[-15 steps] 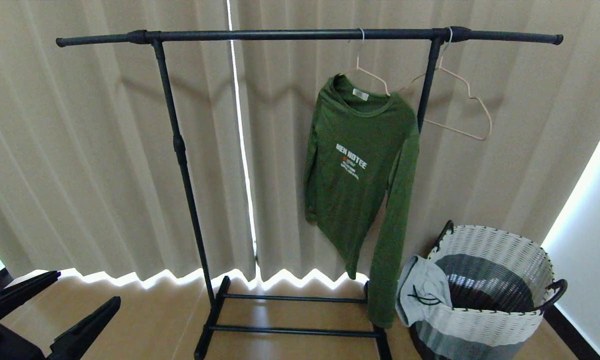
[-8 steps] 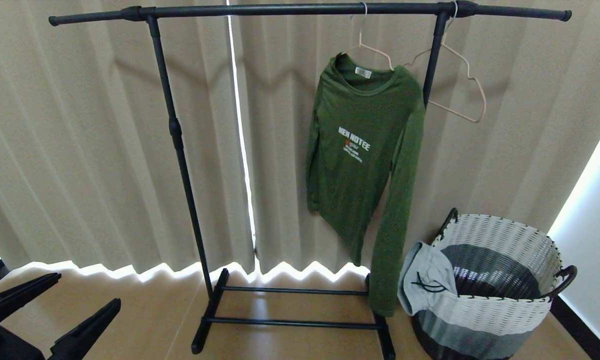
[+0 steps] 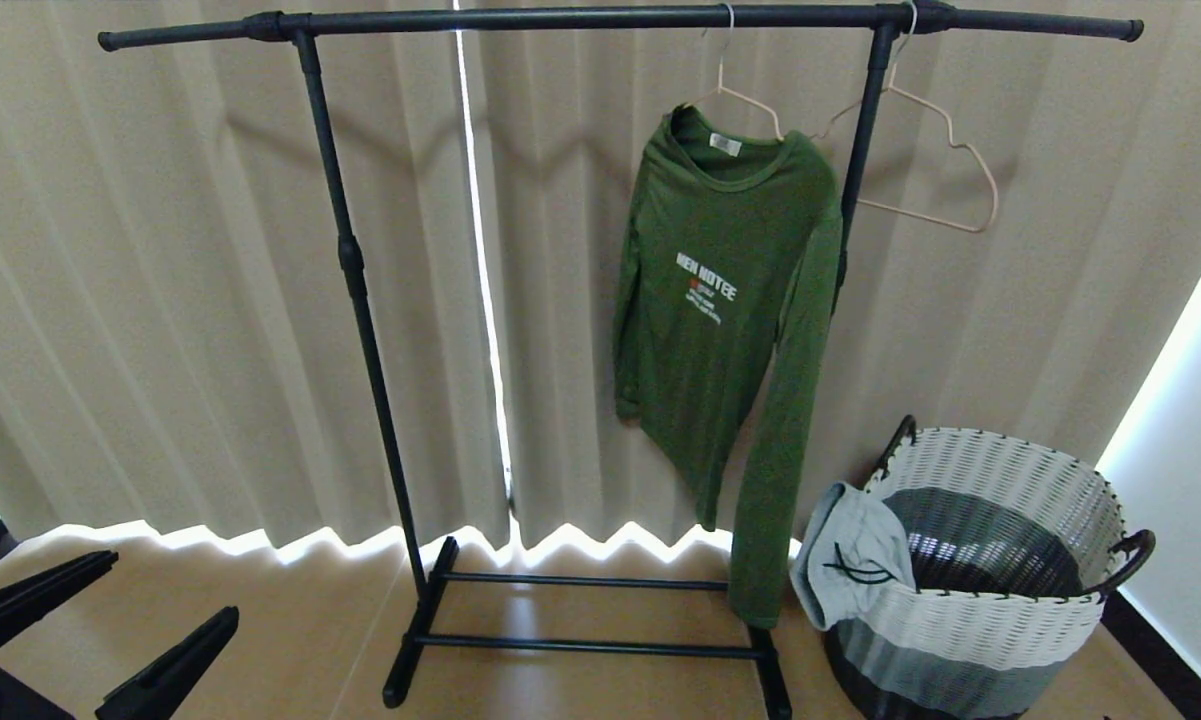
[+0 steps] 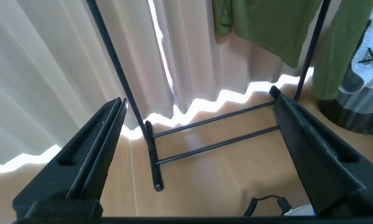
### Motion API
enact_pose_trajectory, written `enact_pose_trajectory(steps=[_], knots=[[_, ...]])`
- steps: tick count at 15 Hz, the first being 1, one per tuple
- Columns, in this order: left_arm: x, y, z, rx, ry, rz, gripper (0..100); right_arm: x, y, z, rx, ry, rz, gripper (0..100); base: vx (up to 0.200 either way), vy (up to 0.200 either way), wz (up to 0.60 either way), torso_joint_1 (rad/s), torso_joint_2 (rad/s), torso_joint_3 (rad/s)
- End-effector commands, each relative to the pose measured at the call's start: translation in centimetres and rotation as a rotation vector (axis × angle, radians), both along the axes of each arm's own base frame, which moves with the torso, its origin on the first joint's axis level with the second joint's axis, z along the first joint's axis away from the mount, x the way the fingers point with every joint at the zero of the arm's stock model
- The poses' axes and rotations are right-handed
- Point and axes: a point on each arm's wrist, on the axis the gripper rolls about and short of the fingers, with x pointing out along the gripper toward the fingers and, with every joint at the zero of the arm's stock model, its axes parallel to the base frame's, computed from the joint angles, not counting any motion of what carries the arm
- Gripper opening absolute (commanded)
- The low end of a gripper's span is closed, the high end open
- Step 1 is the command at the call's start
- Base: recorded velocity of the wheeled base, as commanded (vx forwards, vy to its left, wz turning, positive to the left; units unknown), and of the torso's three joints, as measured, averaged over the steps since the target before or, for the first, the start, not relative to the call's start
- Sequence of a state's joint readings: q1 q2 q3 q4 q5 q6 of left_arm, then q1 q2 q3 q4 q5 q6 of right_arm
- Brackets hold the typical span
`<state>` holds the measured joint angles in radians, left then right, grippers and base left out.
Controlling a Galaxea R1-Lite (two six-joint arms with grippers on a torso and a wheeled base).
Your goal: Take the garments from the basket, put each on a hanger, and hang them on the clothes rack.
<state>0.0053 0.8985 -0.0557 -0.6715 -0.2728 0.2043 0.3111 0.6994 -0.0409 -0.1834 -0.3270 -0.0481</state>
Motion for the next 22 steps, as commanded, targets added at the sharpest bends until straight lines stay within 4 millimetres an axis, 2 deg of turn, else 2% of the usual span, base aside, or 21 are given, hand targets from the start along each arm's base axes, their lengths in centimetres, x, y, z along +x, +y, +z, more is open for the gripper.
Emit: enact_pose_trajectory(steps=[1,3,5,19,22], knots=[[-0.1,0.0,0.0,0.01,-0.008,-0.006,100,0.2,0.1,-0.1,-0.004,0.016,0.007,100,0.0,0.0,0.0,0.0,0.0,0.0],[-0.2,-0.1,0.1,0.017,-0.017,-0.01,100,0.2,0.1,0.1,-0.005,0.012,0.01,100,0.1,0.0,0.0,0.004,0.0,0.001],[-0.5,-0.2,0.1,0.014,-0.03,-0.023,100,0.6,0.2,1.2,0.011,-0.025,0.008,100,0.2,0.0,0.0,0.0,0.01,0.005],[-0.9,-0.4,0.1,0.013,-0.045,-0.055,100,0.3,0.1,0.4,-0.013,0.042,0.013,100,0.2,0.0,0.0,0.002,0.0,0.003],[-0.9,-0.4,-0.1,0.016,-0.038,-0.056,100,0.7,0.4,0.5,0.01,0.069,0.064,100,0.2,0.0,0.0,0.002,0.0,0.005]])
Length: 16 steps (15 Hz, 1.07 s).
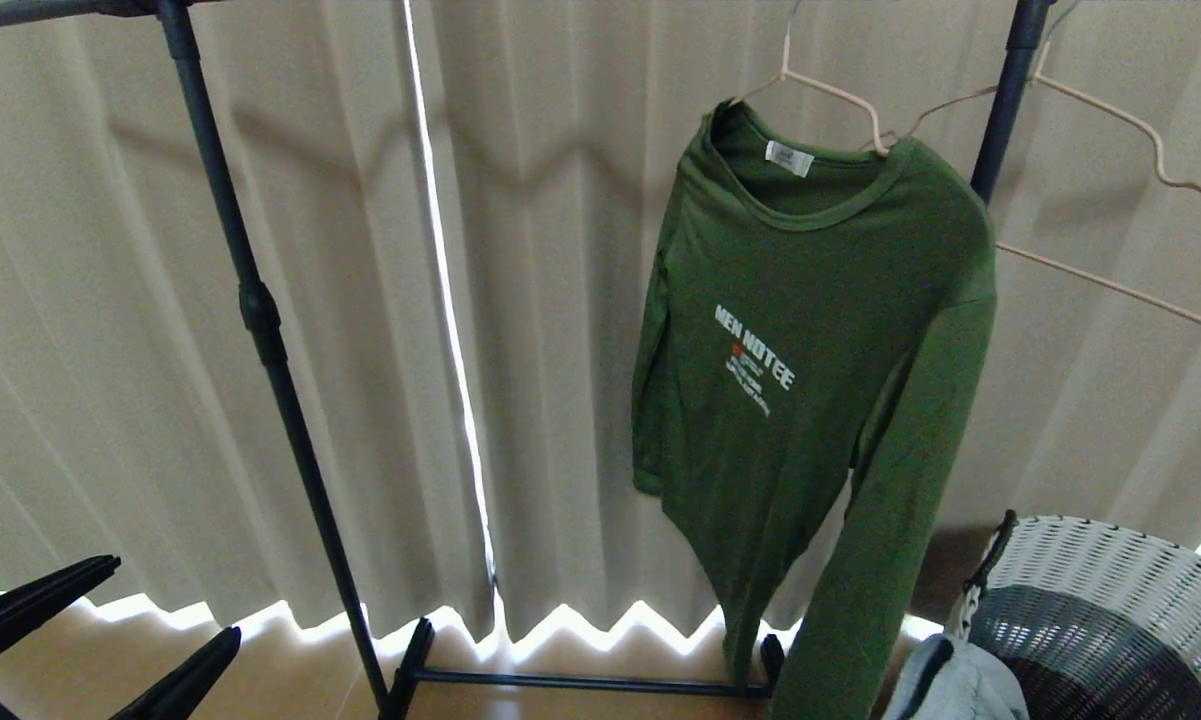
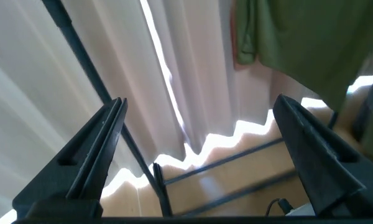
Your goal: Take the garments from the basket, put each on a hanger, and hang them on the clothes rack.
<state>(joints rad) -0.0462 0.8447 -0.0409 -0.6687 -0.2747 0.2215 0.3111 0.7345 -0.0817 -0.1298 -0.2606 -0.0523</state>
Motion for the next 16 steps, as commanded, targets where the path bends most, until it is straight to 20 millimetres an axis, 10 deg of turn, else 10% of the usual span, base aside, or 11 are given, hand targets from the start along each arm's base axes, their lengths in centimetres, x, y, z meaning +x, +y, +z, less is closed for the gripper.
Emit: enact_pose_trajectory(steps=[1,16], knots=[[0.0,0.0,0.0,0.001,0.001,0.0,100,0.5,0.2,0.1,-0.005,0.027,0.005,100,0.2,0.0,0.0,0.002,0.0,0.007],[-0.8,0.0,0.2,0.001,-0.047,-0.006,100,13.2,0.1,-3.4,-0.293,0.526,0.065,100,0.027,0.0,0.0,0.0,0.0,0.001]])
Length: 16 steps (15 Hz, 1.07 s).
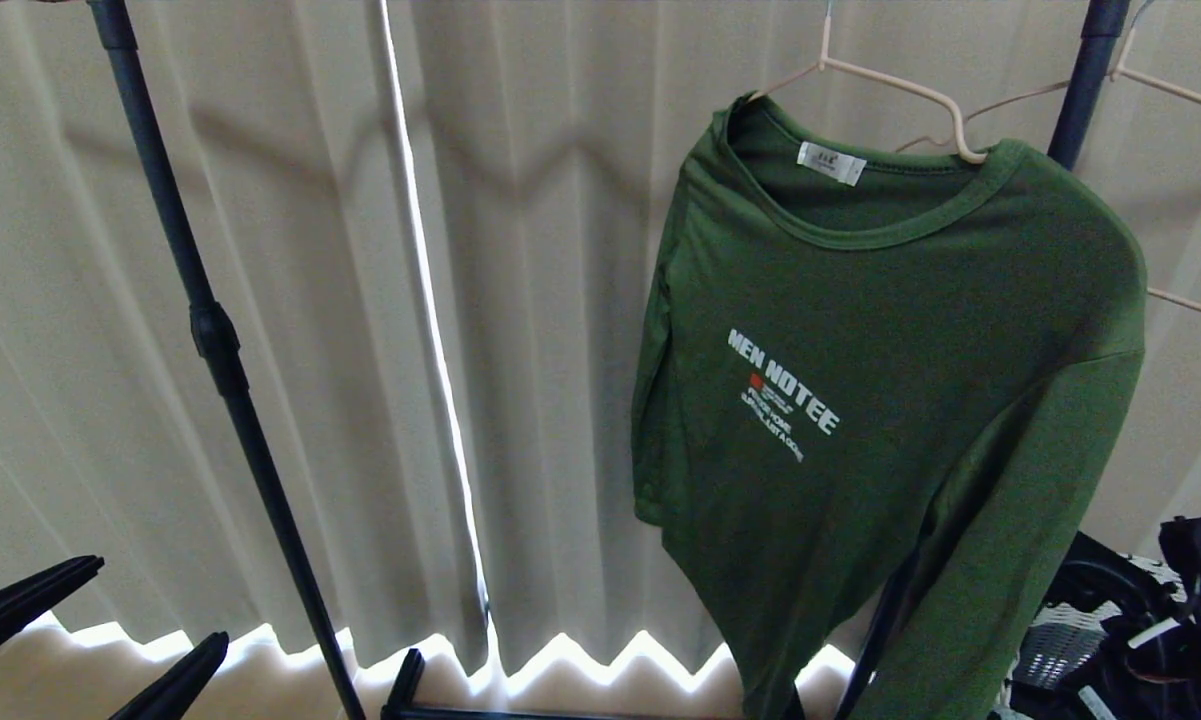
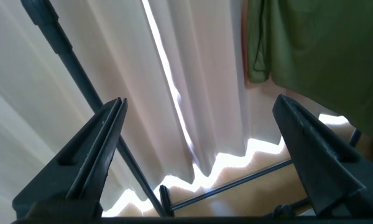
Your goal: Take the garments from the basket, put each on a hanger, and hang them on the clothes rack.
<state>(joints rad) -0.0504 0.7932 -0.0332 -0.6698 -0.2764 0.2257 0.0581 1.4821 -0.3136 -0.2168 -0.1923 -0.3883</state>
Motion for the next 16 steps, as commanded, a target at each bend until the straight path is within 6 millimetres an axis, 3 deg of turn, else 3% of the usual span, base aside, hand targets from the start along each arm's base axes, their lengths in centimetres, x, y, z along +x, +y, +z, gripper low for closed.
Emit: enact_pose_trajectory(steps=[1,4,7,11,16], knots=[[0.0,0.0,0.0,0.0,-0.001,0.0,100,1.2,0.9,-1.4,0.003,0.072,0.047,100,0.0,0.0,0.0,0.0,0.0,0.0],[0.0,0.0,0.0,0.0,-0.001,0.0,100,1.1,1.4,-1.3,0.013,0.062,0.066,100,0.0,0.0,0.0,0.0,0.0,0.0],[0.0,0.0,0.0,0.0,0.0,0.0,100,1.9,1.7,-3.5,0.0,0.169,0.061,100,0.0,0.0,0.0,0.0,0.0,0.0],[-0.1,-0.1,-0.1,0.0,0.0,-0.018,100,3.3,1.0,-5.1,-0.028,0.176,0.004,100,0.0,0.0,0.0,0.0,0.0,0.0],[-0.1,-0.2,-0.1,0.0,0.0,-0.032,100,3.2,0.2,-5.3,-0.031,0.187,-0.035,100,0.0,0.0,0.0,0.0,0.0,0.0]])
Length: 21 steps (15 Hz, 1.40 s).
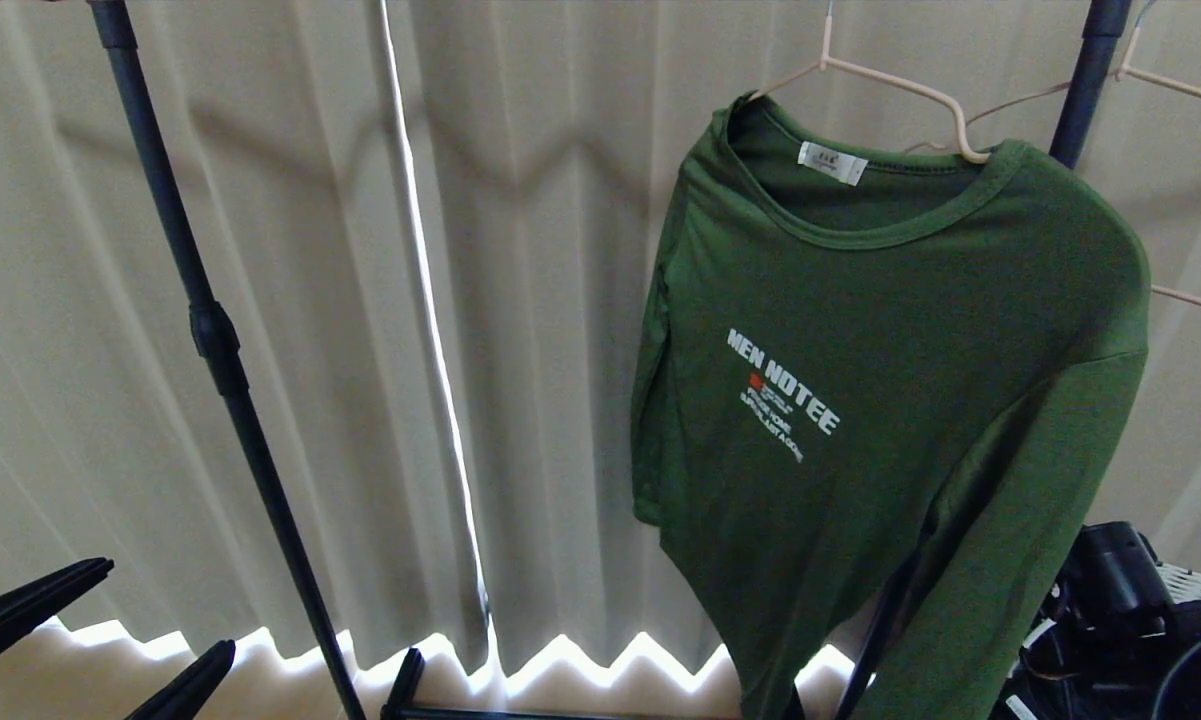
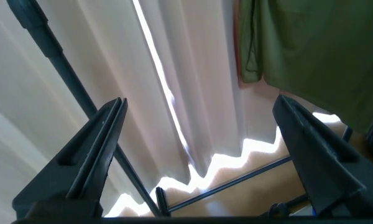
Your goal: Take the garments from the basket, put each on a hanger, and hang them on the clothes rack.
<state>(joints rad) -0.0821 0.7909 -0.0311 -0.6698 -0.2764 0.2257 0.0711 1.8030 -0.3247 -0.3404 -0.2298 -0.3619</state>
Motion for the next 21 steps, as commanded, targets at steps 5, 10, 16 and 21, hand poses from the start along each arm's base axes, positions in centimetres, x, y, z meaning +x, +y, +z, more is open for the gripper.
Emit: enact_pose_trajectory(steps=[5,10,16,21], knots=[[-0.1,0.0,0.1,-0.002,-0.01,0.0,100,-0.8,-0.2,0.1,-0.011,0.01,-0.008,0,0.0,0.0,0.0,0.0,0.0,0.0],[-0.2,0.0,0.2,-0.003,-0.019,0.0,100,-2.9,-0.3,3.2,0.006,-0.147,-0.007,0,0.0,0.0,0.0,0.0,0.0,0.0],[-0.3,0.0,-0.1,-0.002,-0.007,0.0,100,-6.7,-0.6,9.0,0.059,-0.526,0.0,0,0.0,0.0,0.0,0.0,0.0,0.0],[-0.2,0.0,-0.2,-0.002,0.001,0.0,100,-7.6,-0.4,11.4,0.133,-0.669,0.065,0,-0.2,0.0,0.0,0.001,0.0,0.002]])
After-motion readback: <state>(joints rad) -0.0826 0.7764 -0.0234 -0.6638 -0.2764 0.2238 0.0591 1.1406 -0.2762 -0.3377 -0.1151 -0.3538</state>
